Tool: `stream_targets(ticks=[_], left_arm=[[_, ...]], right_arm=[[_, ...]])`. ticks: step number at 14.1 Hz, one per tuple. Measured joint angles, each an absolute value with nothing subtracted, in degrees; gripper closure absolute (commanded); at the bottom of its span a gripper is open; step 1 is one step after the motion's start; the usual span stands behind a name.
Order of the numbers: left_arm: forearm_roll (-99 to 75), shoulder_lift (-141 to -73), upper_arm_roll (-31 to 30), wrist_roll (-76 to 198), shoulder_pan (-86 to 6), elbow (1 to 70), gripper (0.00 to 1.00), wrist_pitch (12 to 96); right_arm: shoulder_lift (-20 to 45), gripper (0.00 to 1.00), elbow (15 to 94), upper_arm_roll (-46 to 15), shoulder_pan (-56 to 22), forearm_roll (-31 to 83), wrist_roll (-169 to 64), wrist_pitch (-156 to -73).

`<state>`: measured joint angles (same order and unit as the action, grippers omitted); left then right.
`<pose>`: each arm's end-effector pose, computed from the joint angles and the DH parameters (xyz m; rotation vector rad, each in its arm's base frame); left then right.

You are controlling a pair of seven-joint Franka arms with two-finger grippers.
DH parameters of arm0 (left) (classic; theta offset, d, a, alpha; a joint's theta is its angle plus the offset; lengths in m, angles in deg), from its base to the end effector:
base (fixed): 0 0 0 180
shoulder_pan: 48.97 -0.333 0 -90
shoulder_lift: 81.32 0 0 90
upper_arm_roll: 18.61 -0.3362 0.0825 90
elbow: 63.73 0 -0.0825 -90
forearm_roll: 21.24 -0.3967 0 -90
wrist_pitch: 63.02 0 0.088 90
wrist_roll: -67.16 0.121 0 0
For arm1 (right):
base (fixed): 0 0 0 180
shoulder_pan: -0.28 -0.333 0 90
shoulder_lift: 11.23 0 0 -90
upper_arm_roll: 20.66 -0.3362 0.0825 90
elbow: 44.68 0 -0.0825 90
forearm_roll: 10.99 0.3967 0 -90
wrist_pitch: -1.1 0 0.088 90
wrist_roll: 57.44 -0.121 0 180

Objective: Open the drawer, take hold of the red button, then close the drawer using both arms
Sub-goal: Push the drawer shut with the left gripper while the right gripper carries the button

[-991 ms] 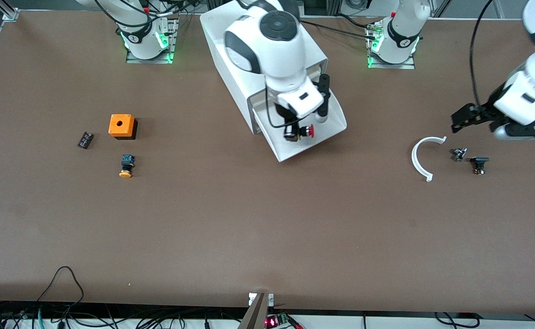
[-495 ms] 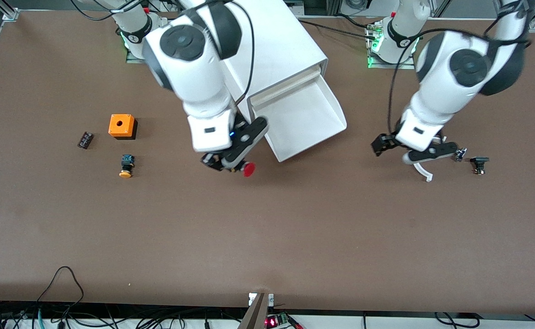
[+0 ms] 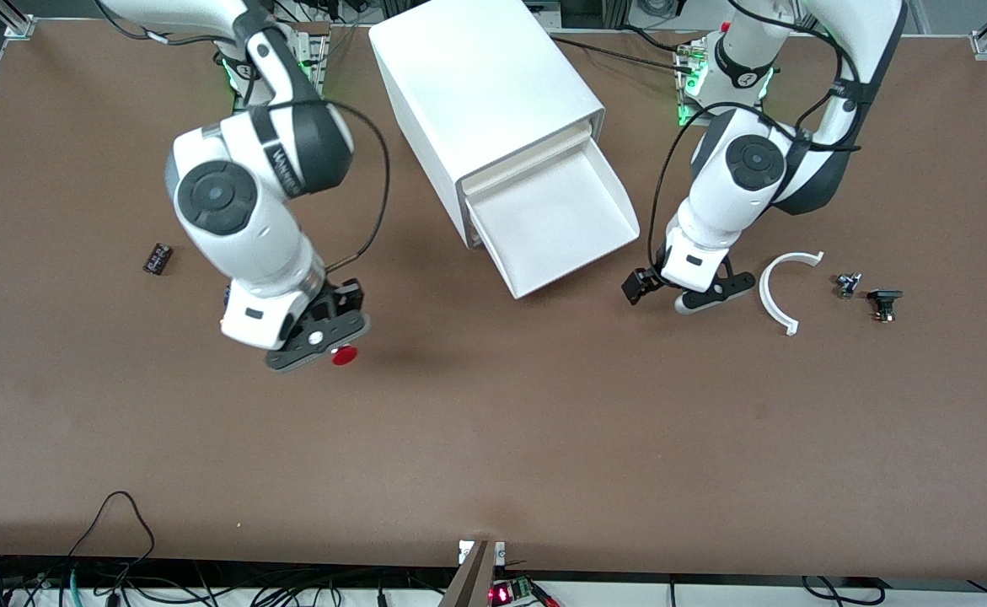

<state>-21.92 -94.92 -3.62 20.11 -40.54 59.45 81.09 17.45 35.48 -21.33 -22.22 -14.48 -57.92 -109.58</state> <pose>0.5460 -0.2339 0.3037 2.9530 0.6208 0.1221 0.6716 0.2803 0.4204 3.0304 0.6381 0.0652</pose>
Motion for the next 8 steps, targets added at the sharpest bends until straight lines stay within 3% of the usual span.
stream_targets(ticks=[5,8], left_arm=[[-21.92,-96.23,-2.95,18.8,-38.26,62.76,0.0,81.76],[-21.92,-96.2,-0.07,18.14,-37.13,63.61,0.0,81.93]], right_arm=[[16.27,0.75,45.87,-21.31,-16.76,-14.48,-69.15,-110.43],[15.41,0.75,53.28,-21.29,-13.88,-14.48,-69.7,-115.74]])
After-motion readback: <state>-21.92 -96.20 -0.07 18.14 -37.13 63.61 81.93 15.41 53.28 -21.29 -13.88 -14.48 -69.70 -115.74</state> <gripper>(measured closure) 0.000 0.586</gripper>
